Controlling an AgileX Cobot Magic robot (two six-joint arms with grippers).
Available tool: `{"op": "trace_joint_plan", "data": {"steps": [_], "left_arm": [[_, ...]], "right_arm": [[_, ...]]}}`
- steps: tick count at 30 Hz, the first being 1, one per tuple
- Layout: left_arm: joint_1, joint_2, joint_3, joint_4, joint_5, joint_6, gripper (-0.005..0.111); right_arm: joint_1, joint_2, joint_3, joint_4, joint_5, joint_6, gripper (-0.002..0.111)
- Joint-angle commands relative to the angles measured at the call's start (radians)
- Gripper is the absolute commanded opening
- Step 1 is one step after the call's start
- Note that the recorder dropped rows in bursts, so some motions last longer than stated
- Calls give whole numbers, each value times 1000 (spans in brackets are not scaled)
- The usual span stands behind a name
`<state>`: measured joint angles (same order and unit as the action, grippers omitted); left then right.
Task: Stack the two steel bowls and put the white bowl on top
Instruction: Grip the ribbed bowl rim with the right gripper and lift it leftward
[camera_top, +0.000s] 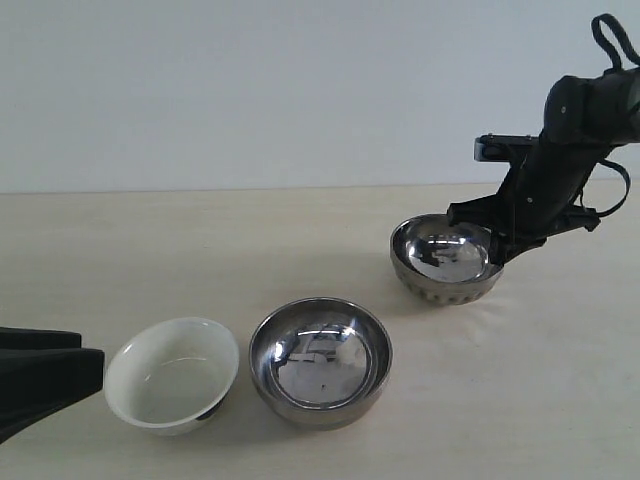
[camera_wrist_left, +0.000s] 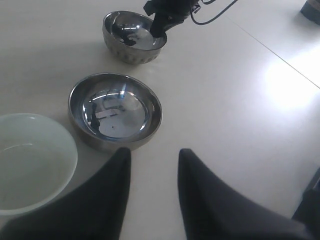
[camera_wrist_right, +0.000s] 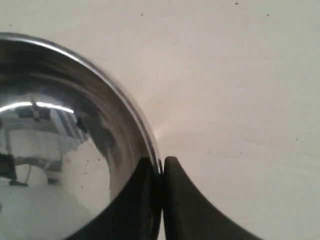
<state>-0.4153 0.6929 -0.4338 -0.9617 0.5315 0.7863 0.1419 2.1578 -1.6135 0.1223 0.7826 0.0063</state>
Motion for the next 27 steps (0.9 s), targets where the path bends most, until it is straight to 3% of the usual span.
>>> {"op": "trace_joint_plan", "data": {"steps": [1,14,21,27], "left_arm": [[-2,-6,4,-11,-15,-4,31],[-2,-6,4,-6,-36,0,31],[-2,-6,4,-6,-38,0,31],[-2,-6,4,-6,-37,0,31]], "right_arm": [[-4,-46,-5,7,9,-6,0],[-4,-221,3,25,180,-23,0],[-4,-412,201,124,59,-80,0],[-2,-564,419,328,-24,-208,0]]}}
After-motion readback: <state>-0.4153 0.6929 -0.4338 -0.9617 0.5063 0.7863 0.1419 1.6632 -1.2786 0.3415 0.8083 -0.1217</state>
